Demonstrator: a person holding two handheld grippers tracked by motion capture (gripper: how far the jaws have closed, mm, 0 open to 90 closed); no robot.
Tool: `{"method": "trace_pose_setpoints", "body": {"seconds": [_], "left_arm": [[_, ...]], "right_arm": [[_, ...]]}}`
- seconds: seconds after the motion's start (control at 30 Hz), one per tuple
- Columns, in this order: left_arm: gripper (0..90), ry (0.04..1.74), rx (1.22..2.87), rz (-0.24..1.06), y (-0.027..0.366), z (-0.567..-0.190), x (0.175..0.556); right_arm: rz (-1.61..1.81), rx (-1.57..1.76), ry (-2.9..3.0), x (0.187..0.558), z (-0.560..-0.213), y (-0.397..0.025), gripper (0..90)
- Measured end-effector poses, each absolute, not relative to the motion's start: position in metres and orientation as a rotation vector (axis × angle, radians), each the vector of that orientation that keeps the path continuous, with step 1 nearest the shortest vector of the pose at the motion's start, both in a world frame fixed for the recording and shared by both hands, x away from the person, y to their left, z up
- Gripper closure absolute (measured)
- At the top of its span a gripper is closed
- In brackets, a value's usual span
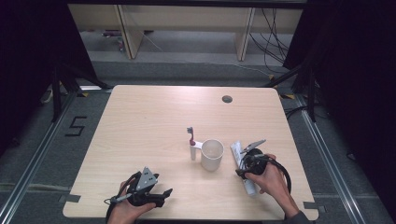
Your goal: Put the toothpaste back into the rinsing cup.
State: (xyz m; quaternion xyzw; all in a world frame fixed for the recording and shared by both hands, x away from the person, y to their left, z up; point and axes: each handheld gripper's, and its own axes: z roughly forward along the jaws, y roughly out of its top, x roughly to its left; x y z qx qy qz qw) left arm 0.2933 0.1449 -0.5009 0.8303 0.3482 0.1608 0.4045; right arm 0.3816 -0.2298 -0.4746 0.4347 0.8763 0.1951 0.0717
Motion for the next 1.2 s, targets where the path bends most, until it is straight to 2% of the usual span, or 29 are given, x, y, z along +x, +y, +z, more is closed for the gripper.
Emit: {"method": "trace_pose_setpoints", "body": {"seconds": [0.27, 0.37, 0.53, 1.2], "left_arm": [[26.7, 0.874, 2.1, 0.403, 0.144, -0.5, 0.293], [26.7, 0.873, 2.103, 0.407, 0.144, -0.501, 0.293], [26.7, 0.875, 2.099, 0.407, 0.143, -0.501, 0.293], [26.8, 0.87, 2.113, 0.409, 0.144, -0.502, 0.294]], "right_arm": [[0.528, 1.296, 2.655, 0.389, -0.475, -0.243, 60.3], [0.496, 1.256, 2.663, 0.394, -0.476, -0.248, 61.3], [0.455, 1.263, 2.688, 0.398, -0.474, -0.251, 72.9], [0.23, 1.045, 2.868, 0.418, -0.473, -0.243, 74.2]]}}
